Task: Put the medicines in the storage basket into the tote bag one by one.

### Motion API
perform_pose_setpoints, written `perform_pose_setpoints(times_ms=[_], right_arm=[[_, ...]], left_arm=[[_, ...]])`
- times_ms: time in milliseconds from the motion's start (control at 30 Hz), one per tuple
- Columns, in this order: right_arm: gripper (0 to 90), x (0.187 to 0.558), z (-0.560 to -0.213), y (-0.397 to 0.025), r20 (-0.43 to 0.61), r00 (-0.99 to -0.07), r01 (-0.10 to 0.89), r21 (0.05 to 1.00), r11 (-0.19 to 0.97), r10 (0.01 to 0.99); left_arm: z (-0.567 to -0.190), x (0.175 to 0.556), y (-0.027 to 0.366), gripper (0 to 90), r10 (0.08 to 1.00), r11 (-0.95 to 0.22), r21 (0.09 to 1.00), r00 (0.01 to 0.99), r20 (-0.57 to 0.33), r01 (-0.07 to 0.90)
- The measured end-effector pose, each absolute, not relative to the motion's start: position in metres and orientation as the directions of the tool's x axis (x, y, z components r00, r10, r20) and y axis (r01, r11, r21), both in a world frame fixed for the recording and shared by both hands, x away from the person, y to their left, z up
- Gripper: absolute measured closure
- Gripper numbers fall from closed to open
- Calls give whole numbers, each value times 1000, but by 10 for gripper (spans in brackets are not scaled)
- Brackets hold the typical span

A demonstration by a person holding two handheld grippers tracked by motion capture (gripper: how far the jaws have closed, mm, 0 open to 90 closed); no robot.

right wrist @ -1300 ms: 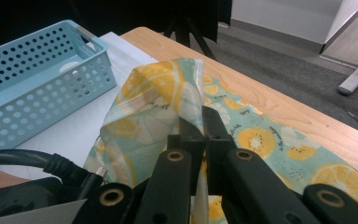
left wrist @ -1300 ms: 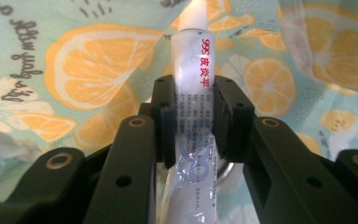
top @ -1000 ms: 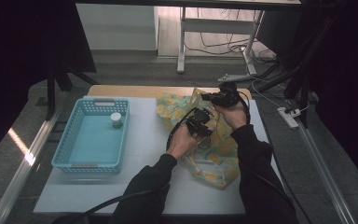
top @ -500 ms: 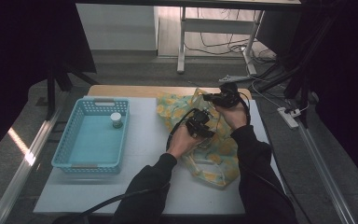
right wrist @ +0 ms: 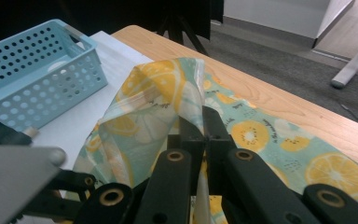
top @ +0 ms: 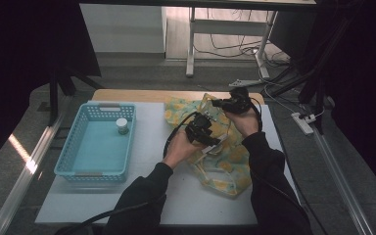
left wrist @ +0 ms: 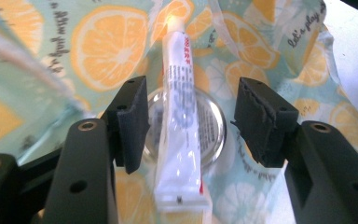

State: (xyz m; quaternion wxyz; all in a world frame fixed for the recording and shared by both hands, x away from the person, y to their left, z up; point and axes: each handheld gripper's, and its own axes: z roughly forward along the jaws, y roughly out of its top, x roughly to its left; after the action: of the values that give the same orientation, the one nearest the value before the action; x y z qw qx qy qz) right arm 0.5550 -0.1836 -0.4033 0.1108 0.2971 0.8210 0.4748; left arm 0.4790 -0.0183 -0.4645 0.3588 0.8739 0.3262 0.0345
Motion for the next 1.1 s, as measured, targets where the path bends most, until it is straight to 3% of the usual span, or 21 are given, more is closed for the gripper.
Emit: perform_pose_setpoints(times_ms=[467, 833, 1100], right_arm=[[893, 541, -406, -168, 113, -836, 366, 844, 391, 537], [893, 528, -401, -157, 121, -863, 347, 847, 402, 491], [893, 520, -397, -150, 124, -878, 334, 850, 407, 463]], left_arm=[[-445, 448, 18, 424, 593, -487, 681, 780, -202, 546], [-423, 419, 64, 273, 620, -458, 704, 763, -184, 542], [-422, 410, 119, 162, 694, -413, 713, 702, -157, 567]])
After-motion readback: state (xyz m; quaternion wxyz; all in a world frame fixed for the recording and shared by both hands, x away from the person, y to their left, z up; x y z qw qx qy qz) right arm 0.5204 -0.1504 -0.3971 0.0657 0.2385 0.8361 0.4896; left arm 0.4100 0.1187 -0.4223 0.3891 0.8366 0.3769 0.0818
